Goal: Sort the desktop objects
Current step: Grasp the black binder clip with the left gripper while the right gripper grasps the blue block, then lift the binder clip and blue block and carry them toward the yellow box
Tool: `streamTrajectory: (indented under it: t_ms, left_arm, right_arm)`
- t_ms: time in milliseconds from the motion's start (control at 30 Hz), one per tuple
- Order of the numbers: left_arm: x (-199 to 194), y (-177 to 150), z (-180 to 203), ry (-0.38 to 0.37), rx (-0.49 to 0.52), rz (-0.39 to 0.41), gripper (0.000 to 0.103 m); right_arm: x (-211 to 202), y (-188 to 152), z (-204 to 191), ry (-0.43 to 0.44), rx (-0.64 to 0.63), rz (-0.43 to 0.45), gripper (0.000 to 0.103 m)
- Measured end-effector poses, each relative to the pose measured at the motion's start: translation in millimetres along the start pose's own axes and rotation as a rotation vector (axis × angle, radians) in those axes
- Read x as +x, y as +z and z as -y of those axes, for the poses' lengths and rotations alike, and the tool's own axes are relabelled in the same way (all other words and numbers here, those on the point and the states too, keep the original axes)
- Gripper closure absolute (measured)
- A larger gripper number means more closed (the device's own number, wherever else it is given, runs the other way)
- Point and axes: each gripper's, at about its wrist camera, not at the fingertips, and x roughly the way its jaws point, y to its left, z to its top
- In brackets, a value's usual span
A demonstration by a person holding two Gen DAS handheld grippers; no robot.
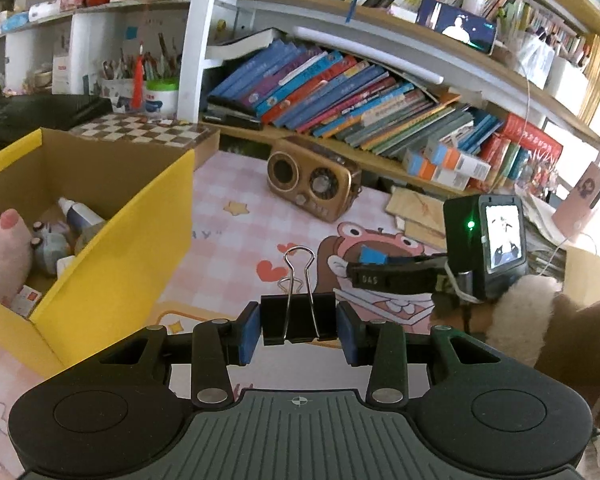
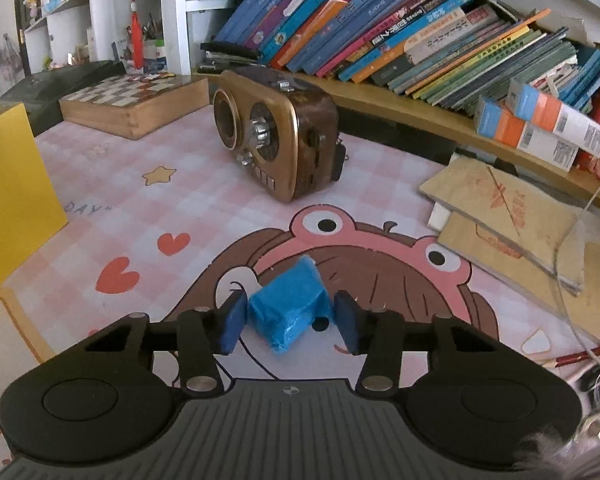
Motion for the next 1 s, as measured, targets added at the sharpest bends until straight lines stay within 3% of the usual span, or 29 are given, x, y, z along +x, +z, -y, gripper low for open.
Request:
streamTrajectory:
  t_ms: [200, 667, 1000]
  left_arm:
    - [-10, 4, 0, -0.019, 0.000, 0.024, 0.064]
    - [-53, 4, -6, -0.137, 0.037, 0.085, 0.064]
    - [-85, -9, -39, -0.183, 0.057, 0.080, 0.064]
  right_arm:
    - [-17, 0, 0, 0.013, 0.009, 0.033, 0.065]
    - [-131, -20, -17, 0.028, 0.075, 0.124, 0.065]
    - [-202, -43, -54, -0.006, 0.133, 0.167, 0.065]
